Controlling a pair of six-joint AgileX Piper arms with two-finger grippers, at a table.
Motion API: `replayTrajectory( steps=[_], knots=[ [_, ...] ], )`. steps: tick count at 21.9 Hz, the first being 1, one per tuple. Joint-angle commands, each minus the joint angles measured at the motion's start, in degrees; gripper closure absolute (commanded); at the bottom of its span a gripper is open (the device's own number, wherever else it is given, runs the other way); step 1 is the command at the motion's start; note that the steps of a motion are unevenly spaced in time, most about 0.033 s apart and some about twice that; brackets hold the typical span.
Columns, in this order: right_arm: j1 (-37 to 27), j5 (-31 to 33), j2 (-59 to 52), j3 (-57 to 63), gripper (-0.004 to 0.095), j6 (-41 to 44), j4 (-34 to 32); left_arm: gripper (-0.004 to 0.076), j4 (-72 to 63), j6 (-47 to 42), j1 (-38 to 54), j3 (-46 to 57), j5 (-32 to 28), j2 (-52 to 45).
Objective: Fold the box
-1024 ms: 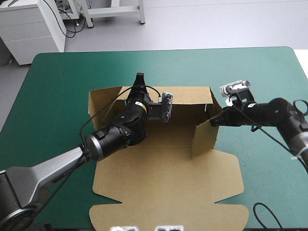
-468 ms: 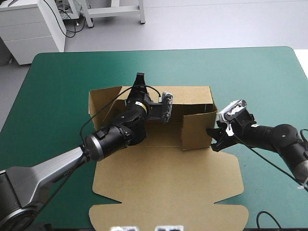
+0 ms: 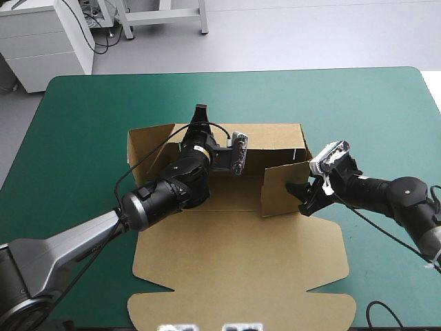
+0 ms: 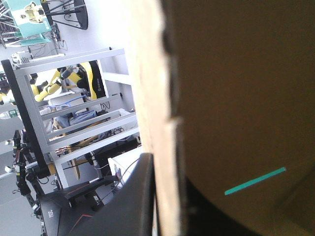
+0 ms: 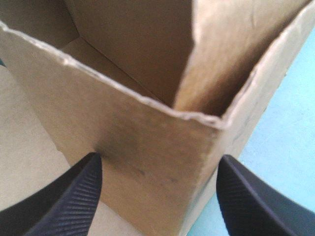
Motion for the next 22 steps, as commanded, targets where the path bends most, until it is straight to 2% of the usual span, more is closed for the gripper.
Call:
replayTrajectory(
  steps=[1,5,6,8,10,12,13,14,15,16,22],
  knots=[
    [1.16,-2.2,1.11,-1.5,0.0287,-3.6,5.62,0.0731,-2.74,-0.86,-0.35,-0.64,0.12,-1.62],
    [5.34,-9.02,2.96,-1.5,0.0287,-3.6,6.31,0.0731,-2.96,-0.86,-0.35,-0.64,0.33,-1.62],
    [7.43,-13.54,3.24,-1.5,0.0287,-3.6,7.09,0.0731,-3.66,-0.86,-0.35,-0.64,-0.15,-1.62],
    [9.78,-18.35,3.28,-1.5,0.0288,-3.6,7.2,0.0731,-6.13,0.49,-0.35,-0.64,-0.15,-1.62],
    [11.11,-19.24,3.28,-1.62,0.0335,-3.6,7.2,0.0731,-8.46,1.04,-0.35,-0.64,-0.66,-1.62],
    [11.49,-19.51,3.28,-1.62,0.049,-3.45,7.2,0.0731,-8.47,1.04,-0.35,-0.64,-0.78,-1.62],
    [11.49,-19.06,3.28,-1.62,0.0646,-2.73,7.2,0.0731,-8.8,0.82,-0.35,-0.64,-0.78,-1.62],
    [11.49,-18.55,3.28,-1.62,0.0726,-2.73,7.2,0.0731,-8.8,0.82,-0.35,-0.64,-0.78,-1.62],
    [11.49,-18.01,3.28,-1.62,0.0858,-2.73,7.2,0.0731,-9.02,0.82,-0.35,-0.64,-0.78,-1.62],
    [11.49,-17.95,3.28,-1.62,0.0923,-2.73,7.2,0.0731,-9.02,0.82,-0.35,-0.64,-0.78,-1.62],
    [11.49,-17.03,3.28,-1.62,0.0927,-2.73,7.2,0.0731,-9.02,0.82,-0.35,-0.64,-1.05,-1.62]
  ],
)
